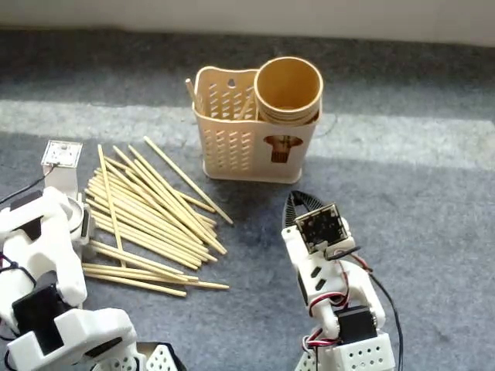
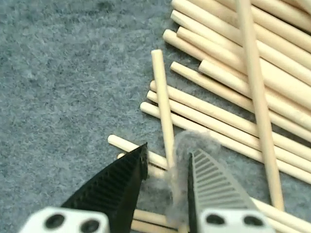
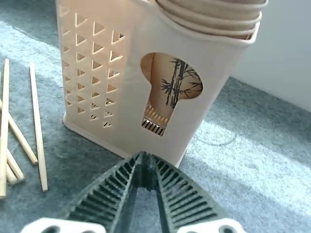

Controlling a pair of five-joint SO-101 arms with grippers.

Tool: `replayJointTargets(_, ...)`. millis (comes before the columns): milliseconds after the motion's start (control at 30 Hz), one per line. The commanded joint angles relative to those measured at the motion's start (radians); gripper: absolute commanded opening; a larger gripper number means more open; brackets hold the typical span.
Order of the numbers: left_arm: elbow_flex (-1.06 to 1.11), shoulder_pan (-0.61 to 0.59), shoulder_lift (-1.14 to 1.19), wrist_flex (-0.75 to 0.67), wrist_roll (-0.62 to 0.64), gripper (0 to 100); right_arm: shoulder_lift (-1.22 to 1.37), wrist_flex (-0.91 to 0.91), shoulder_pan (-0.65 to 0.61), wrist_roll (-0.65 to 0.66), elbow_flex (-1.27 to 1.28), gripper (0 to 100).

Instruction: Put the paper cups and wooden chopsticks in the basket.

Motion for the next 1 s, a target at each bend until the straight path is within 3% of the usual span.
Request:
replayJointTargets(0,-0.028,0.021,0.028,-0.015,-0.006,11,-0.008,-0.002,-0.008,0.011,0.097,0.7)
replayJointTargets(133,-0.028,0.021,0.028,-0.011,-0.006,5,-0.008,-0.002,-0.008,0.011,0.097,0.7)
replayJointTargets(467,-0.039,0.022,0.028,-0.008,-0.005,1,-0.008,-0.002,-0.008,0.011,0.097,0.7)
replayJointTargets(733,-0.193,0.022,0.027,0.261,-0.002,1,-0.008,-0.002,-0.008,0.012,0.097,0.7)
replayJointTargets(967,-0.283,0.028,0.027,0.362,0.000,1,-0.008,-0.002,-0.008,0.012,0.097,0.7)
